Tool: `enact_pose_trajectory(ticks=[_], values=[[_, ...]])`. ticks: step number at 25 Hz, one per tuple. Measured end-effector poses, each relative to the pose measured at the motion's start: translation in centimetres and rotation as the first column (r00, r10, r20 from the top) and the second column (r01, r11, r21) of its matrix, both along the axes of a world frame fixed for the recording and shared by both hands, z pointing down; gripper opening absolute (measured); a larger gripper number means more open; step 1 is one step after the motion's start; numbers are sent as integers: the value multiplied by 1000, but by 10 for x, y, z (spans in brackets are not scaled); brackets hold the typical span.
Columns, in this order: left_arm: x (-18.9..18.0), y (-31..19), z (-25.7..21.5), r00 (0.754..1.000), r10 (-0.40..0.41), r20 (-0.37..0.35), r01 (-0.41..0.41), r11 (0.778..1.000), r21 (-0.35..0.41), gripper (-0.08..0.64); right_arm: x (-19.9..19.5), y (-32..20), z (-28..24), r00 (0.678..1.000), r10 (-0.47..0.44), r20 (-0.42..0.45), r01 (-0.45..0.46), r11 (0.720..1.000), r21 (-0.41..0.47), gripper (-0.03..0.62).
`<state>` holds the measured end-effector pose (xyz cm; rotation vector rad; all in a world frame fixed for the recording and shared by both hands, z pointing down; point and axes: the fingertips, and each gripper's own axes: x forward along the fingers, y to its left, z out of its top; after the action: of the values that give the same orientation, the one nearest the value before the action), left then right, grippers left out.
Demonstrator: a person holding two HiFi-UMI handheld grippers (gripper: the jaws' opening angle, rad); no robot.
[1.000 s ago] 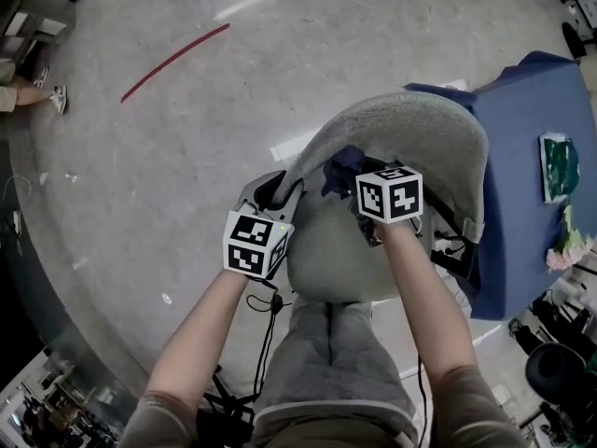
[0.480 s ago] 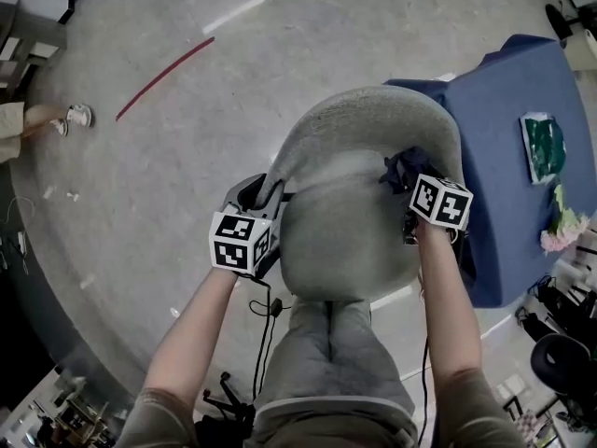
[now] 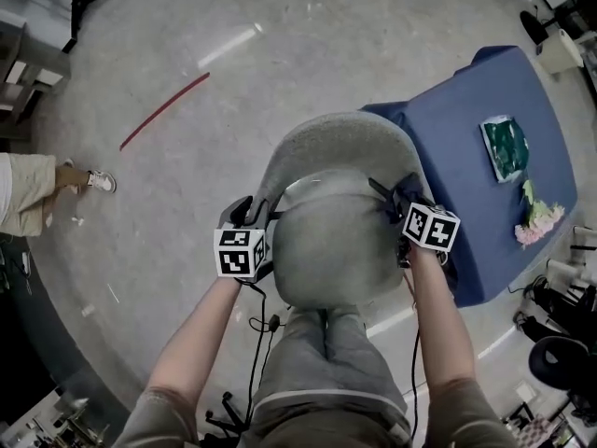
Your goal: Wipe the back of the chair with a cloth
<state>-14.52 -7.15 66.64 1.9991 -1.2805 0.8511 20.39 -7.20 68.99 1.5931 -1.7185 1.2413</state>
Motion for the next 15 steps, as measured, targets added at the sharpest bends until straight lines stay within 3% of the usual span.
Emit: enact_pose_trajectory(ticks=[9, 15], values=[[3, 16, -81, 1000, -1, -6, 2, 996, 93, 87, -8, -1, -86, 996, -71, 54, 62, 988, 140, 140], [6, 14, -154, 999, 45, 14, -47, 976, 210, 79, -12, -16, -174, 988, -151, 11, 140, 937, 320, 140]])
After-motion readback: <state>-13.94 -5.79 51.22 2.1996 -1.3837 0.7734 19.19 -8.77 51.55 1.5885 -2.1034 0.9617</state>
